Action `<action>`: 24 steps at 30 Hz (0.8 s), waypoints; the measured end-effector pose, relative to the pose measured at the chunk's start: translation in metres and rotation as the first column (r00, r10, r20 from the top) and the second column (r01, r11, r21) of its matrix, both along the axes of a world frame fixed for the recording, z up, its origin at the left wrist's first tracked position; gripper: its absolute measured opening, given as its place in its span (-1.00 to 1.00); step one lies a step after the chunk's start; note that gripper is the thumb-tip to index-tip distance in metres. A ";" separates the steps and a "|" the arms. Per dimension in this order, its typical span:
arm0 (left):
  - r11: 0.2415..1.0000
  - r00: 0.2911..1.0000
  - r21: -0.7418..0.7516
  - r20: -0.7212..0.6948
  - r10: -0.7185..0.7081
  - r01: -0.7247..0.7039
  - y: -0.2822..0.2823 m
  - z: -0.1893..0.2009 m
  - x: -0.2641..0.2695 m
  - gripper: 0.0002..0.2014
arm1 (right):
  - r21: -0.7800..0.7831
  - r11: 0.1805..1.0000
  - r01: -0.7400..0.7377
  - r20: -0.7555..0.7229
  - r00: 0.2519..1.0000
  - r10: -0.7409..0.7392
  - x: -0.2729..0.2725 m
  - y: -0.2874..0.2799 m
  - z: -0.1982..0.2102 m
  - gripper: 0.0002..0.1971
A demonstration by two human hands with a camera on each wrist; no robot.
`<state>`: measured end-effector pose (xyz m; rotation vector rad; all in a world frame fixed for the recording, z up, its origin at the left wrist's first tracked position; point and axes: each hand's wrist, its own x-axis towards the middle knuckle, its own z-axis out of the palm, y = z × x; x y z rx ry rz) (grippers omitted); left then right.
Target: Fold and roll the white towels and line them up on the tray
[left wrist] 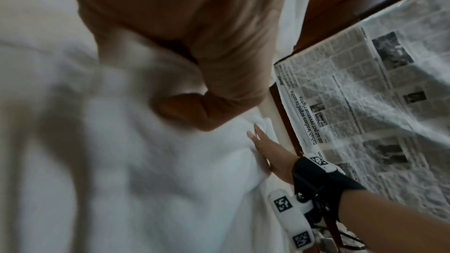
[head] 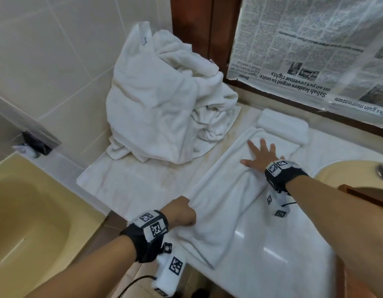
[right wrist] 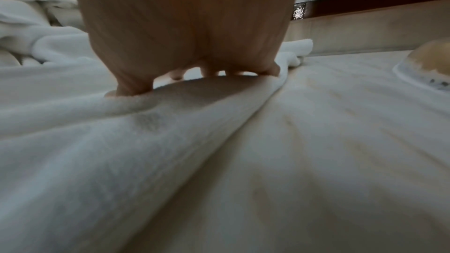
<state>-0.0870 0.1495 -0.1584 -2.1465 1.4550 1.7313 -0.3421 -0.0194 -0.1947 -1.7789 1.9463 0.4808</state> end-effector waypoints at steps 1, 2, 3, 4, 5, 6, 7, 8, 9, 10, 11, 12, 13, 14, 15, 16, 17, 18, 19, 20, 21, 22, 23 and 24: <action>1.000 0.999 0.020 -0.037 -0.020 0.021 0.006 0.001 0.007 -0.67 | 0.002 1.000 -0.005 -0.006 1.000 0.005 0.000 -0.001 0.000 -0.13; 0.998 0.998 0.051 -0.057 -0.036 0.039 0.012 0.003 0.014 -0.77 | 0.006 1.000 -0.007 -0.015 1.000 0.007 0.000 -0.001 0.001 -0.13; 0.996 0.997 0.072 -0.048 -0.056 0.059 0.017 0.006 0.021 -0.83 | 0.006 1.000 -0.006 -0.026 1.000 0.006 0.002 -0.001 0.000 -0.14; 0.993 0.996 0.081 -0.017 -0.084 0.085 0.019 0.008 0.027 -0.85 | -0.001 1.000 -0.003 -0.037 0.999 0.003 0.004 -0.001 0.001 -0.15; 0.989 0.991 0.077 0.029 -0.130 0.127 0.021 0.007 0.032 -0.84 | -0.013 1.000 0.005 -0.043 0.999 -0.006 0.006 0.000 0.001 -0.17; 0.981 0.979 0.074 0.087 -0.187 0.181 0.020 0.006 0.037 -0.80 | -0.031 0.999 0.014 -0.042 0.999 -0.016 0.010 0.002 0.002 -0.19; 0.971 0.960 0.066 0.146 -0.239 0.232 0.020 0.006 0.041 -0.76 | -0.054 0.998 0.021 -0.032 0.999 -0.023 0.014 0.005 0.003 -0.23; 0.961 0.943 0.062 0.188 -0.275 0.268 0.019 0.006 0.044 -0.72 | -0.078 0.997 0.019 -0.014 1.000 -0.020 0.019 0.009 0.003 -0.27; 0.954 0.930 0.044 0.213 -0.298 0.296 0.018 0.005 0.046 -0.68 | -0.097 0.995 0.009 0.007 1.000 -0.009 0.024 0.014 0.003 -0.30; 0.951 0.923 0.014 0.234 -0.304 0.310 0.016 0.003 0.047 -0.65 | -0.107 0.994 -0.006 0.026 1.000 0.009 0.030 0.020 0.002 -0.31; 0.950 0.920 -0.023 0.260 -0.294 0.310 0.015 0.002 0.048 -0.64 | -0.107 0.994 -0.022 0.043 0.999 0.027 0.035 0.028 0.001 -0.30; 0.951 0.917 -0.061 0.291 -0.274 0.304 0.014 0.001 0.047 -0.66 | -0.101 0.994 -0.034 0.059 0.997 0.040 0.040 0.036 -0.001 -0.28; 0.947 0.908 -0.093 0.327 -0.263 0.308 0.013 0.000 0.046 -0.71 | -0.092 0.995 -0.040 0.075 0.996 0.047 0.044 0.044 -0.003 -0.26; 0.942 0.896 -0.113 0.361 -0.258 0.317 0.012 -0.001 0.046 -0.75 | -0.085 0.995 -0.042 0.088 0.995 0.049 0.047 0.052 -0.004 -0.25; 0.937 0.887 -0.128 0.384 -0.255 0.325 0.012 -0.002 0.046 -0.79 | -0.085 0.995 -0.043 0.094 0.994 0.051 0.047 0.058 -0.006 -0.25; 0.939 0.894 -0.143 0.380 -0.239 0.312 0.012 -0.003 0.047 -0.81 | -0.091 0.995 -0.047 0.091 0.994 0.056 0.047 0.063 -0.007 -0.24; 0.946 0.909 -0.154 0.357 -0.217 0.286 0.011 -0.003 0.049 -0.81 | -0.096 0.994 -0.053 0.084 0.995 0.061 0.046 0.068 -0.008 -0.23; 0.951 0.919 -0.158 0.339 -0.200 0.265 0.011 -0.004 0.052 -0.80 | -0.099 0.993 -0.058 0.076 0.995 0.066 0.045 0.071 -0.009 -0.22; 0.952 0.918 -0.153 0.344 -0.199 0.264 0.010 -0.003 0.055 -0.78 | -0.100 0.993 -0.064 0.068 0.995 0.071 0.044 0.074 -0.010 -0.21; 0.949 0.904 -0.139 0.371 -0.215 0.283 0.009 -0.003 0.057 -0.79 | -0.098 0.993 -0.070 0.062 0.995 0.076 0.043 0.077 -0.010 -0.21; 0.943 0.882 -0.121 0.407 -0.237 0.309 0.009 -0.003 0.059 -0.82 | -0.095 0.993 -0.075 0.057 0.995 0.081 0.044 0.079 -0.010 -0.21; 0.937 0.864 -0.110 0.435 -0.253 0.330 0.009 -0.003 0.059 -0.86 | -0.090 0.993 -0.081 0.054 0.995 0.086 0.045 0.080 -0.009 -0.21; 0.931 0.850 -0.104 0.452 -0.271 0.351 0.009 -0.002 0.058 -0.88 | -0.085 0.993 -0.086 0.050 0.995 0.090 0.046 0.082 -0.008 -0.21; 0.921 0.840 -0.108 0.460 -0.288 0.375 0.007 -0.001 0.055 -0.84 | -0.083 0.992 -0.090 0.044 0.995 0.094 0.047 0.083 -0.007 -0.21</action>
